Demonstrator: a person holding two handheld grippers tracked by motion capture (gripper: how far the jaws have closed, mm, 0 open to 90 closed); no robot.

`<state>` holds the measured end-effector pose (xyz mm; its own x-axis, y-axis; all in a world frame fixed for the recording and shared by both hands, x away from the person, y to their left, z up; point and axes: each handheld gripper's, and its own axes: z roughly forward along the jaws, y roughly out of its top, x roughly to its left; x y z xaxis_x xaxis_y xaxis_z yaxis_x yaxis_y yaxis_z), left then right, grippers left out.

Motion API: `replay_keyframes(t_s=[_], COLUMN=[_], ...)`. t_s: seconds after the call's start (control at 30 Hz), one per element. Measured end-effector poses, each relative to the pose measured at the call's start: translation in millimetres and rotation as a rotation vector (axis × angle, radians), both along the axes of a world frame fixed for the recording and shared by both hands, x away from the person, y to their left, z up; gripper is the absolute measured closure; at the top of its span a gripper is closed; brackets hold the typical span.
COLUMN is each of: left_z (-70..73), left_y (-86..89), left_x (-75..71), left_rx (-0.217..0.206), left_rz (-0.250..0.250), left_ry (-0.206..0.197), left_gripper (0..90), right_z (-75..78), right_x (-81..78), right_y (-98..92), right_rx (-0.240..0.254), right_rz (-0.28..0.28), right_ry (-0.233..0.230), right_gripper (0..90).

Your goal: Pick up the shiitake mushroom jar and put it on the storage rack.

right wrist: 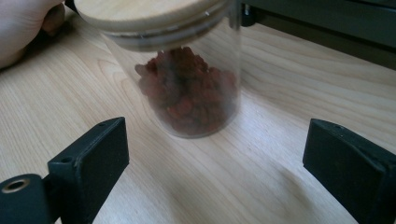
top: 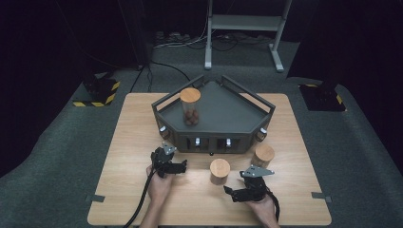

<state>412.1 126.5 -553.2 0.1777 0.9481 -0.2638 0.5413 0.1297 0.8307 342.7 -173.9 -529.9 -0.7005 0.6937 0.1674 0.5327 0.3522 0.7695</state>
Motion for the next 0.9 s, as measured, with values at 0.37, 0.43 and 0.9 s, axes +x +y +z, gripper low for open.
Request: replay_keyframes(t_s=[0.37, 0.43, 0.9], left_z=[0.0, 0.0, 0.0], left_y=[-0.1, 0.0, -0.1], left_x=[0.0, 0.0, 0.0], left_rx=[0.000, 0.000, -0.001], left_rz=[0.000, 0.000, 0.000], left_ry=[0.000, 0.000, 0.000], left_gripper=[5.7, 5.8, 5.7], right_z=[-0.3, -0.8, -4.2], right_x=[3.7, 5.0, 9.4], right_y=[18.4, 20.8, 33.3], right_rx=[-0.015, -0.019, -0.025], right_rz=[0.014, 0.011, -0.011], right_ry=[-0.014, -0.017, -0.029], right_gripper=[7.1, 7.3, 9.8])
